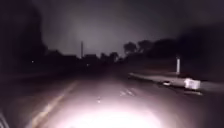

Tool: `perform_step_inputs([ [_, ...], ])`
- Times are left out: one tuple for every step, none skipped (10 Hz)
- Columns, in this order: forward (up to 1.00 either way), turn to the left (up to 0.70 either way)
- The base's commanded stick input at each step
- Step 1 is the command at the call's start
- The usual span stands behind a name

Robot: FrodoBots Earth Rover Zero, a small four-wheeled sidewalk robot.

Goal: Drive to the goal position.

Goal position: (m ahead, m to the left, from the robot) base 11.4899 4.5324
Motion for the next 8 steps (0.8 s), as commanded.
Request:
perform_step_inputs([
  [0.7, 0.35],
  [0.7, 0.0],
  [0.7, 0.0],
  [0.7, 0.0],
  [0.7, 0.0],
  [0.7, 0.0],
  [0.7, 0.0],
  [0.7, 0.0],
])
